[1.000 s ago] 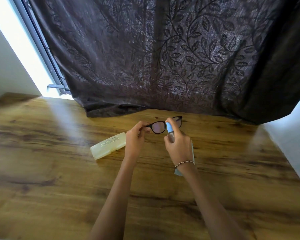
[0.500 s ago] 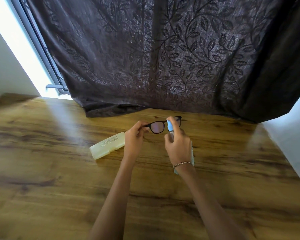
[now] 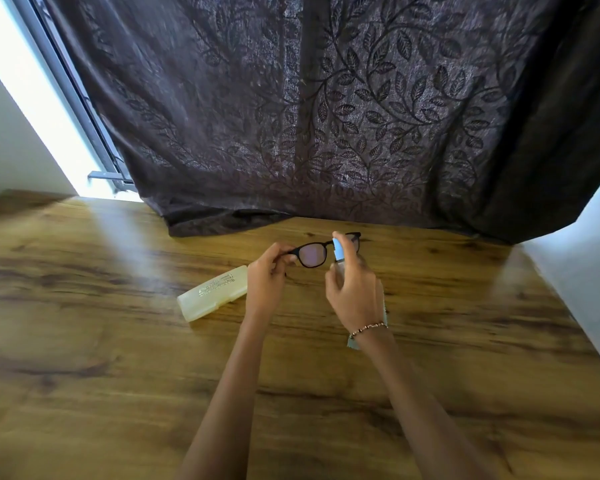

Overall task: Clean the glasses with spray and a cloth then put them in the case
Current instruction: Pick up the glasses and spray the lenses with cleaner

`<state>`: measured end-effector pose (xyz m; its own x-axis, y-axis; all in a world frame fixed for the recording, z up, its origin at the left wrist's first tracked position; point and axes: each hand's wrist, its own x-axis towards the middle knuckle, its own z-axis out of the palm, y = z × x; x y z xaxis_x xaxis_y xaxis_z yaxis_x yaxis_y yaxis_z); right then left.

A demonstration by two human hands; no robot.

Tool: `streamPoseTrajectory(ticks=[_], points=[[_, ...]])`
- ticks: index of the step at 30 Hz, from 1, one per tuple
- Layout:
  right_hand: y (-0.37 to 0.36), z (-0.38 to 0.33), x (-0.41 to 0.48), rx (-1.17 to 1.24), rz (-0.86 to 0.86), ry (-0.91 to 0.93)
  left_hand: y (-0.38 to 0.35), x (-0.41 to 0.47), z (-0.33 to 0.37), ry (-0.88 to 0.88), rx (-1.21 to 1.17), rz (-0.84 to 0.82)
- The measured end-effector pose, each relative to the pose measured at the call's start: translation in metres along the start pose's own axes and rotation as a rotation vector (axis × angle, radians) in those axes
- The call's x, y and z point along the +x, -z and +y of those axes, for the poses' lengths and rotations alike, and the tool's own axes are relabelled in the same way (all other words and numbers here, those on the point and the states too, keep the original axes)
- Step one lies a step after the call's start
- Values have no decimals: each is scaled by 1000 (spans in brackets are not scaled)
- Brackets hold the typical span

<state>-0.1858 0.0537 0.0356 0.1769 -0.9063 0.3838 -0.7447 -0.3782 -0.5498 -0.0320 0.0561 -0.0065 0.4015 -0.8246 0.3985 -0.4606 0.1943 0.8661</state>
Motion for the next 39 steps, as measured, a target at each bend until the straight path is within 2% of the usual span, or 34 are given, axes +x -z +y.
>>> streamPoseTrajectory(ticks=[14,23,29,34,39], points=[[19,34,14,15,7,-36,5,0,0,27,6,-9],[18,31,15,-115,-20,39,12,0,0,3,-1,-33],[17,30,14,-71,69,-14,15,1,-3,11,-10,-52],[19,29,14,-137,3,48,15,2,-6,16,-13,-60],[17,32,10,-101,65,-56,15,2,-6,30,-44,-54]])
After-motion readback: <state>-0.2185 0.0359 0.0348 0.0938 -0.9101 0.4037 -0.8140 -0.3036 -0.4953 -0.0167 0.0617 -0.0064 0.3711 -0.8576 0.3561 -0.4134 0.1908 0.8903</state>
